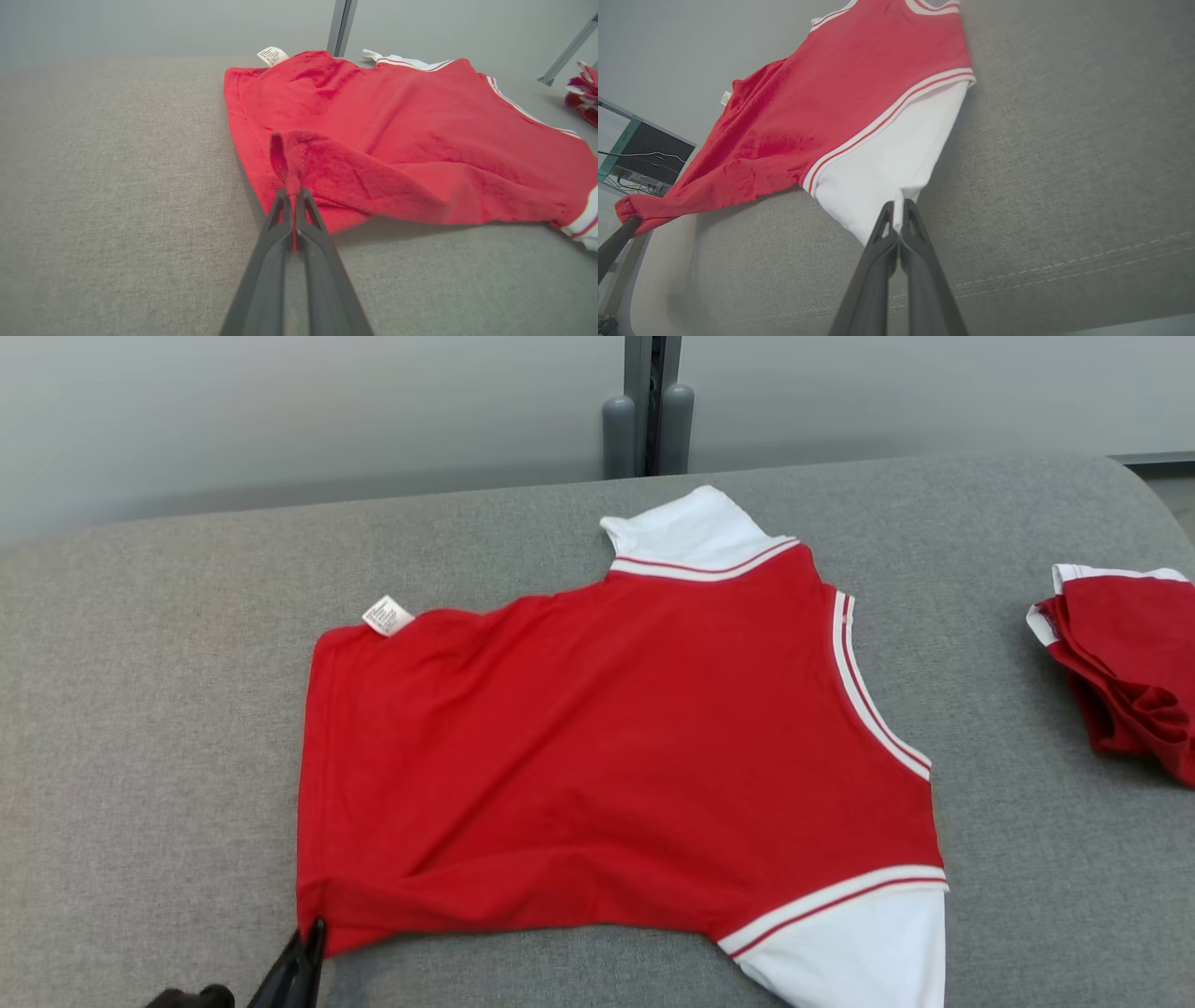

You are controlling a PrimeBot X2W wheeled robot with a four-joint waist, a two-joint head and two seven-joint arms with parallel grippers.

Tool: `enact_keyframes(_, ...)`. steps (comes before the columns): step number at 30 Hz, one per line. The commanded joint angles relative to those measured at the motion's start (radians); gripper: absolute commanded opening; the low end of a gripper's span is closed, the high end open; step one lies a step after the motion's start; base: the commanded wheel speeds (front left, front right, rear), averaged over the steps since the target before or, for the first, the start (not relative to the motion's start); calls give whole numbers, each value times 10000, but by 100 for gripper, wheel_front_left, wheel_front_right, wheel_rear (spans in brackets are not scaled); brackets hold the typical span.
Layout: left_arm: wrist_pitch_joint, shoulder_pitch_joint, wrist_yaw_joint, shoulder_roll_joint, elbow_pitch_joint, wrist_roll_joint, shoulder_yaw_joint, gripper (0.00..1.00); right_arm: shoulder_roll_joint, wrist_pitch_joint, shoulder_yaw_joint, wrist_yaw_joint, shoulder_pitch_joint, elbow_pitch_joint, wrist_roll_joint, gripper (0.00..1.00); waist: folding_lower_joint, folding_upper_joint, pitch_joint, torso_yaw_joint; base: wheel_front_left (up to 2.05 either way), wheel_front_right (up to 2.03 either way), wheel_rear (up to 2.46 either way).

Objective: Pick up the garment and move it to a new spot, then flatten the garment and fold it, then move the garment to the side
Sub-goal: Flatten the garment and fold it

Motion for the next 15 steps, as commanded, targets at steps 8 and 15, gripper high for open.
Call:
enact_keyframes(8,567,983,488,408,-1162,-69,166,0,147,864,-554,9,503,-1003,-281,0,0,-1,-232,33,0,0,0)
enact_keyframes(15,1132,666,686,341,-1532,-404,285,0,165,1157,-903,9,-411,-1455,-133,0,0,-1,78,129,0,0,0)
